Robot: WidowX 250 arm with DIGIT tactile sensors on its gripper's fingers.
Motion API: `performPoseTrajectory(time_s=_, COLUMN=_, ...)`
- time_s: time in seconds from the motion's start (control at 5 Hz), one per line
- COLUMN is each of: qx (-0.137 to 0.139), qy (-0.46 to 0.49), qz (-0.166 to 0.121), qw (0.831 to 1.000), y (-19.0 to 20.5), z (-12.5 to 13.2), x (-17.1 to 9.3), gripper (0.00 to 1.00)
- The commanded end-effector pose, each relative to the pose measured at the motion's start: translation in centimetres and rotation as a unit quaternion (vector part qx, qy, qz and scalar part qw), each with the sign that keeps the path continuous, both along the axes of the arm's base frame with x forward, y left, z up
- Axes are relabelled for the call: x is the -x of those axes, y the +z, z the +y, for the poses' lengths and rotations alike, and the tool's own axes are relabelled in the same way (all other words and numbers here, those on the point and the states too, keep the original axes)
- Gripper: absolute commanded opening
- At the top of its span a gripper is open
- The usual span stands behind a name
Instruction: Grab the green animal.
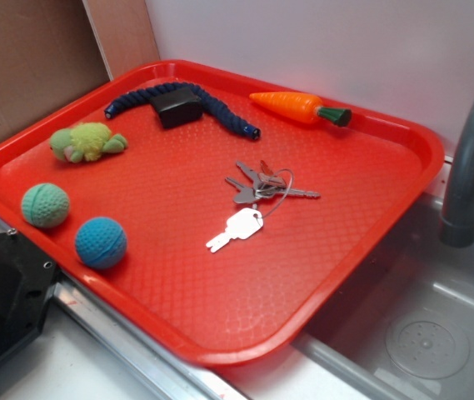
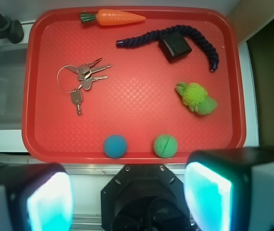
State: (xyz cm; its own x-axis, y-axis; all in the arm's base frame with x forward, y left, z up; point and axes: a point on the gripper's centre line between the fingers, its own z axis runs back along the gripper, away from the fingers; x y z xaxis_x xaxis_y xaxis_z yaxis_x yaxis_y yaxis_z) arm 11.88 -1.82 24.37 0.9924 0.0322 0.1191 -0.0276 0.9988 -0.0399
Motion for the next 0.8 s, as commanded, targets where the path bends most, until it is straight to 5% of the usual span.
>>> performPoseTrajectory(time_s=0.0, qx=0.000, qy=0.000, qz=0.000, qw=1.000, y=0.0, z=0.0, x=0.0, gripper=1.00)
performPoseTrajectory(time_s=0.6, qx=-0.010, qy=-0.155, qz=-0.045, qw=0.987, y=-9.5, z=9.3, x=-6.1, gripper=1.00)
